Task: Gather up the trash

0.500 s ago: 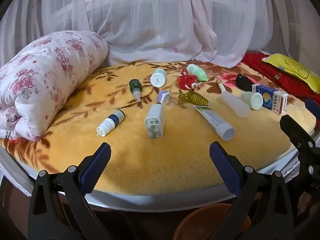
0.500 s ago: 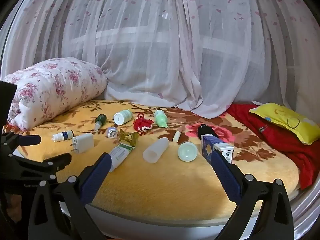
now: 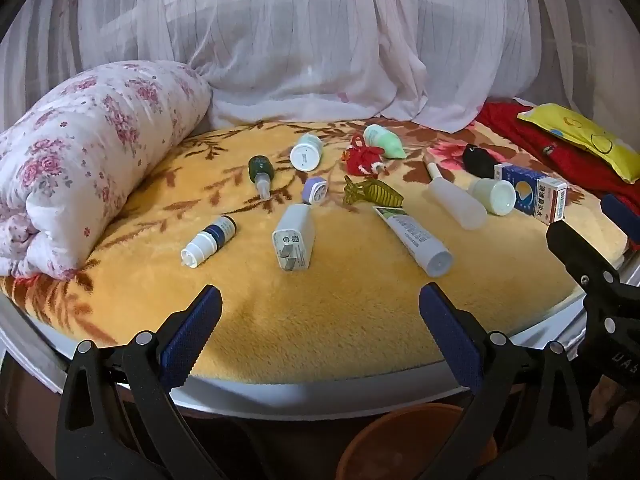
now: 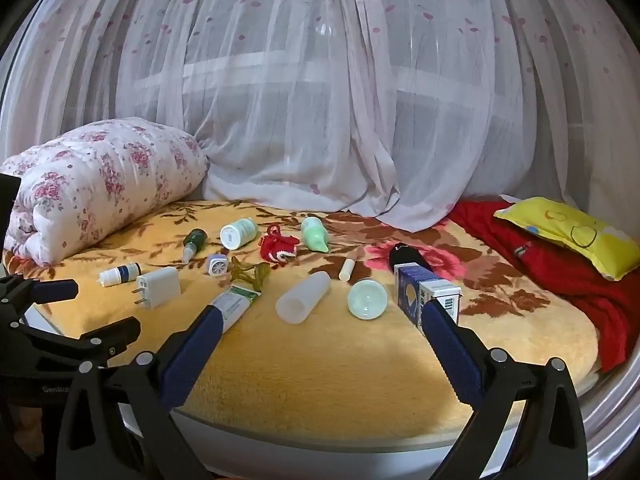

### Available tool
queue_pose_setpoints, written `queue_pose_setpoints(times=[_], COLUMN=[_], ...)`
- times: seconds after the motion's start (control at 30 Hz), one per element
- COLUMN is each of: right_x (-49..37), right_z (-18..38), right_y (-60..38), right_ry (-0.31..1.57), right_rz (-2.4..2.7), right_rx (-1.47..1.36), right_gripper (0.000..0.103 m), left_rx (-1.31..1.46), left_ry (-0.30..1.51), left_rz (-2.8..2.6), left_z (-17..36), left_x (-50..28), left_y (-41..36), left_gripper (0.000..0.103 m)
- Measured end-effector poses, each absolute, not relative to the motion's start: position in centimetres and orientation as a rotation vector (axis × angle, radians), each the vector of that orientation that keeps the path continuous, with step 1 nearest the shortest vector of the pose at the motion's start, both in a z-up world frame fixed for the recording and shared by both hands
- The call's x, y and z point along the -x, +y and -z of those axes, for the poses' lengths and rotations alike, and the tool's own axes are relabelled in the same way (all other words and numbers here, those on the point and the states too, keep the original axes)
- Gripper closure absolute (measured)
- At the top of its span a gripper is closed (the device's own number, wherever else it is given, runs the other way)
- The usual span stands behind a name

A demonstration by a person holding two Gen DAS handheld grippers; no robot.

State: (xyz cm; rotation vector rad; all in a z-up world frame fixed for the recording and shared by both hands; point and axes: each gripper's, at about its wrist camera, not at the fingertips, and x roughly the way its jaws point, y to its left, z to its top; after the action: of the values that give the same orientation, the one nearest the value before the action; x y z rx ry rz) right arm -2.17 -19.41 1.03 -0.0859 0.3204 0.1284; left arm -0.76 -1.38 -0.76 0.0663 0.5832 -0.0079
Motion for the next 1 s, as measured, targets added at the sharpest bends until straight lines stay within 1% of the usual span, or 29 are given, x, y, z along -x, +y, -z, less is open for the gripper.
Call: queue_pose_setpoints(times=[1.0], right_x=[1.99], right_z=[-0.93], right_y=[-19.21], right_ry=[0.323], right_rz=[-0.129], right_rx=[0.091], right_gripper=[0.005], left_rx=[-0.049], left_ry=[0.622], left_rz=[-0.010], left_z=[0.52], left_x=[0.22], left_y=[-1.36], left_gripper=[0.007])
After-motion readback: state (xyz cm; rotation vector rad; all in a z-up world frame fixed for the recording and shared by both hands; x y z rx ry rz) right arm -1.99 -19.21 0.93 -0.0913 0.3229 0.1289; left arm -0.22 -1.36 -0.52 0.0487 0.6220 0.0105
